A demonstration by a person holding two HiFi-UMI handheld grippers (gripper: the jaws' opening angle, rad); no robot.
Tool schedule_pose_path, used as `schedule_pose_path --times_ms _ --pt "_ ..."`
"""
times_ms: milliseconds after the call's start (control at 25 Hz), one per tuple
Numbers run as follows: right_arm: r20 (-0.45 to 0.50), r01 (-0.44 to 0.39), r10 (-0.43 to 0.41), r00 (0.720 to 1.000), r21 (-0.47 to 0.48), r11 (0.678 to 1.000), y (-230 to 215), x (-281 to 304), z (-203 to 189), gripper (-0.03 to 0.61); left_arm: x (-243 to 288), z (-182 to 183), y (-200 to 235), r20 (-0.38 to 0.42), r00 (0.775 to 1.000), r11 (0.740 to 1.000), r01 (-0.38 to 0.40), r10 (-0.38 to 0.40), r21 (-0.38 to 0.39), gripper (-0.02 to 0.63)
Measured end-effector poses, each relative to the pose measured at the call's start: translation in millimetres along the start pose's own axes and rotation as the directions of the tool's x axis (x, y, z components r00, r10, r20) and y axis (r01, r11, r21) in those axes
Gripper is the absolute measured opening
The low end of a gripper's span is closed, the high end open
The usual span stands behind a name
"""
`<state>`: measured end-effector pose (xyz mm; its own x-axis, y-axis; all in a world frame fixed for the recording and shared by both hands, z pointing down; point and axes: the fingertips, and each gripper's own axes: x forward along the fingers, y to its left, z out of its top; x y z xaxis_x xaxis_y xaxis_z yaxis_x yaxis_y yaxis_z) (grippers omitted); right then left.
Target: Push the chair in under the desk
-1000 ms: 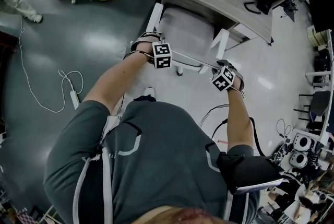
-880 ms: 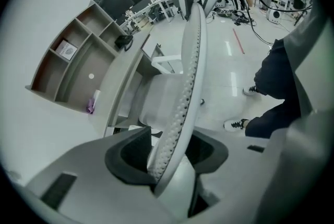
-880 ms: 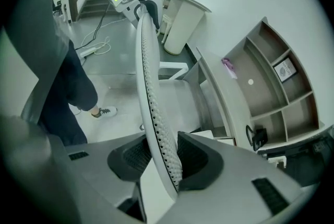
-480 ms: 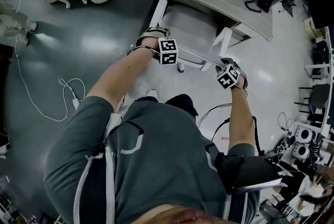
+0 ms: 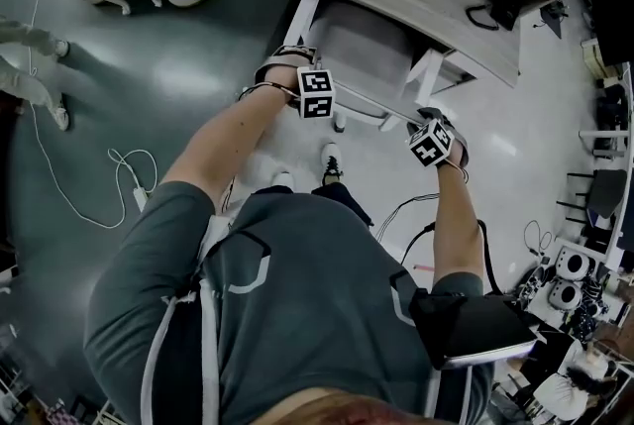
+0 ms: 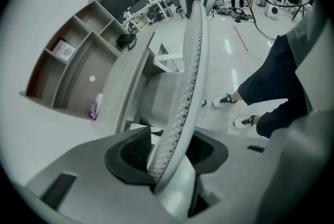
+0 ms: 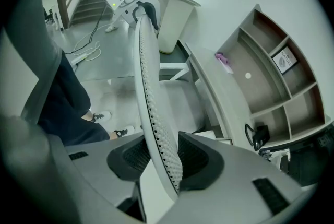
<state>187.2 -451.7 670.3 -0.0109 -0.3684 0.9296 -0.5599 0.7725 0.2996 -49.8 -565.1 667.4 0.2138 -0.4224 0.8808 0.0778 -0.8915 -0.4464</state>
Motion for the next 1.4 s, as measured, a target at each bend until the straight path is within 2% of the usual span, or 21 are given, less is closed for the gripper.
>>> schedule_pose_path --times_ms 200,480,640,800,1400 --pt "0.003 -0.011 0.011 1.0 -0.013 1.0 -24.1 8.2 2.5 0.156 11.7 5.7 18.4 -0.023 1.0 1.0 0.019 -0.02 -0.02 0.187" --pt "0.015 -0.04 0.04 0.999 -0.035 0.999 -56.2 20.8 4.1 0.155 31.7 16.3 45.4 -0.056 0.998 1.0 0.005 -0.006 -0.03 0.187" --pt "0.015 -0.013 0.014 1.0 -0.043 0.999 -81.6 29.8 9.2 0.155 42.6 20.1 66.2 -0.06 0.998 0.999 -0.014 0.012 -0.043 0.187" --pt "0.013 -0.025 0.025 1.0 -0.041 0.999 -100.7 35.0 15.7 0.155 51.9 22.4 86.2 -0.071 0.997 0.998 -0.016 0.012 -0.053 0.189" --pt "0.05 0.017 -0.013 0.999 -0.074 0.997 -176.8 66.7 29.0 0.155 88.8 36.9 150.5 -0.088 0.996 0.997 -0.03 0.024 -0.071 0.19"
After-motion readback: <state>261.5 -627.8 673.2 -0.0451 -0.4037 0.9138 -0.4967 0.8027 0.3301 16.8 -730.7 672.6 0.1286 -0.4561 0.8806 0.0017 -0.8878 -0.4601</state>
